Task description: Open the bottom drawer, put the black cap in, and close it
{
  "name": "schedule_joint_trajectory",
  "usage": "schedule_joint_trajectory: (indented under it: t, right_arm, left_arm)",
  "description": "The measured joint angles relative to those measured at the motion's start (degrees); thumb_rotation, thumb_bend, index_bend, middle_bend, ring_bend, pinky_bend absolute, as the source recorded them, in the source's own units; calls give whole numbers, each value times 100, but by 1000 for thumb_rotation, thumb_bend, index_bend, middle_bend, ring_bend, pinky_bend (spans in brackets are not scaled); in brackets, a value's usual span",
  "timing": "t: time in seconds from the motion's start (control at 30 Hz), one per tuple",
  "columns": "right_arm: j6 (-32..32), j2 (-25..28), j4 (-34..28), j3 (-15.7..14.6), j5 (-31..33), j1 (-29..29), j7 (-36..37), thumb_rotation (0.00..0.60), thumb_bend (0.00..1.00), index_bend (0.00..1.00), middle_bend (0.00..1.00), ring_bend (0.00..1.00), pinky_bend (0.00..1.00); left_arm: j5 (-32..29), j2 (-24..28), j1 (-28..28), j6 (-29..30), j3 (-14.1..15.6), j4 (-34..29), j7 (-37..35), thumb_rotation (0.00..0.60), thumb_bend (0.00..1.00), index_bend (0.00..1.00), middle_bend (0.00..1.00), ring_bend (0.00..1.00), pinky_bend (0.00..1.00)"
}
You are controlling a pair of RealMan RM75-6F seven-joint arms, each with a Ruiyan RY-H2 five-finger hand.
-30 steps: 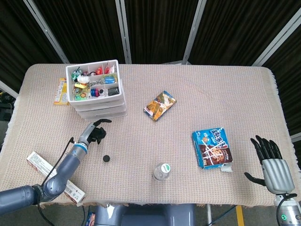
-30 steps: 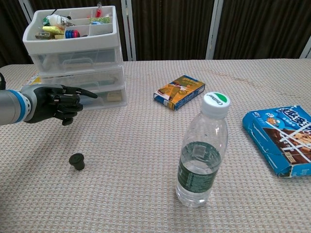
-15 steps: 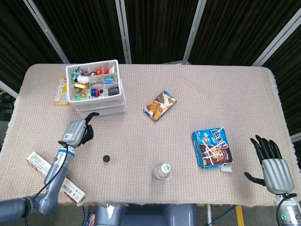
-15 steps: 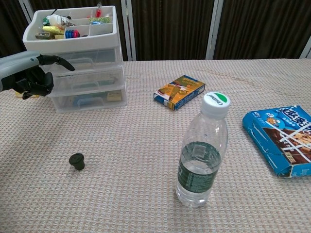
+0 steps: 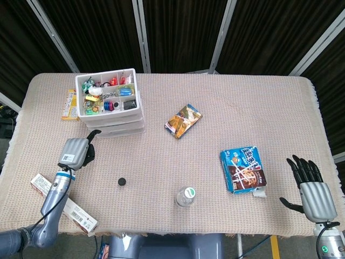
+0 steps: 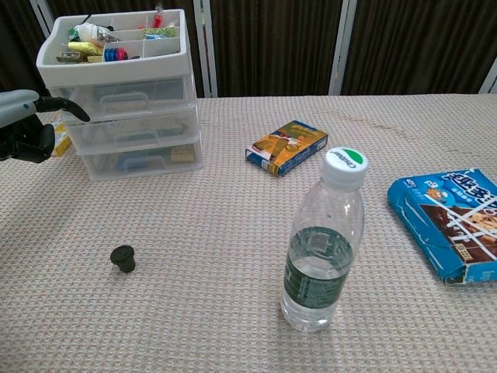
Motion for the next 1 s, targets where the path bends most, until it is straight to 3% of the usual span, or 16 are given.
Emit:
schedule_joint_trajectory:
  t: [1.0]
  right_arm:
    - [-27,5,-17,-5,18,3,-10,600,0,40,0,0,0]
  left_arm:
    - [-325,-290,-53,-405,-307,694,94,600,934,193,919,860,766]
